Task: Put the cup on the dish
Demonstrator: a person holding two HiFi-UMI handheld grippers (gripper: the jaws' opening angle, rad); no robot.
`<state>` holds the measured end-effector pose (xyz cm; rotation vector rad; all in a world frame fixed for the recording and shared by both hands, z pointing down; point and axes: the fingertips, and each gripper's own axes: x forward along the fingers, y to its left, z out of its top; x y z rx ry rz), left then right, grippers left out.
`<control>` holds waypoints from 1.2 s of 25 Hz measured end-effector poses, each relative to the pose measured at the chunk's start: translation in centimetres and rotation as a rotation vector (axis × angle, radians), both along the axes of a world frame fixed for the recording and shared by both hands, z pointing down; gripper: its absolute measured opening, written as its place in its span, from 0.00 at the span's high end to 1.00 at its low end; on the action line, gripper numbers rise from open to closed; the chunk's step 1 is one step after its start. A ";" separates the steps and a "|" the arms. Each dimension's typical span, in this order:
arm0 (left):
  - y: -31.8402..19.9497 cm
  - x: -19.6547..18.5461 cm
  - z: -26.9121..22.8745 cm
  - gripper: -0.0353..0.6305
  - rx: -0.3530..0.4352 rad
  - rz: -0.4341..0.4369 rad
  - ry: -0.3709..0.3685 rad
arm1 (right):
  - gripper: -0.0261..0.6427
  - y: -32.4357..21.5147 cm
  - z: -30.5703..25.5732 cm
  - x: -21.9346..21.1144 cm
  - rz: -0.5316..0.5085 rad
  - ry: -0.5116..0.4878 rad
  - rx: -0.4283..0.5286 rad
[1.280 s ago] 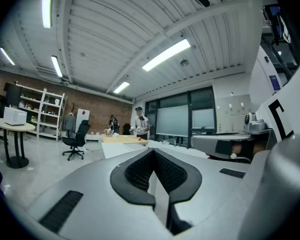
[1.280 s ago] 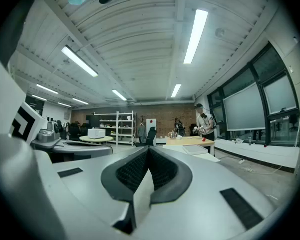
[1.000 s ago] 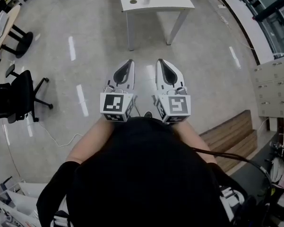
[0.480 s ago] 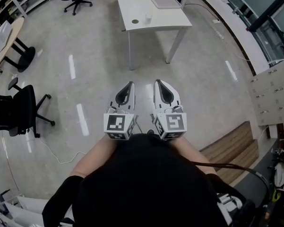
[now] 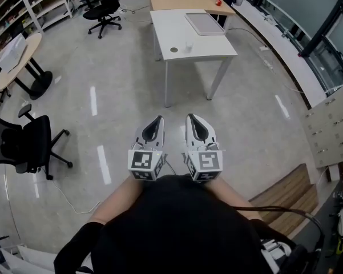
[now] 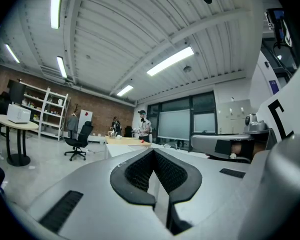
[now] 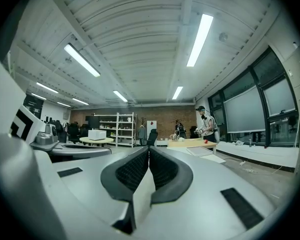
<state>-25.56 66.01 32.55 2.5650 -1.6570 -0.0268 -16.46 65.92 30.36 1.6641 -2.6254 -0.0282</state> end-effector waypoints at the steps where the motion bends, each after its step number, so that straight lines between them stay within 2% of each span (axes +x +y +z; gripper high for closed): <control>1: 0.1 -0.1 0.0 0.94 0.000 -0.002 0.004 | 0.94 0.2 0.0 -0.3 -0.005 0.004 -0.001; 7: -0.3 0.4 0.1 0.94 -0.008 -0.005 0.015 | 0.94 0.2 -0.2 0.3 0.012 -0.001 0.012; 12: -2.0 0.4 0.7 0.94 -0.020 -0.010 0.018 | 0.94 -1.6 0.7 0.8 0.022 -0.007 -0.015; 20: -5.8 3.2 1.7 0.94 -0.048 -0.002 0.012 | 0.94 -5.6 2.3 3.0 0.013 -0.022 -0.068; 30: -12.2 8.8 2.1 0.94 -0.063 -0.004 -0.002 | 0.94 -13.0 2.5 8.9 0.014 -0.048 -0.090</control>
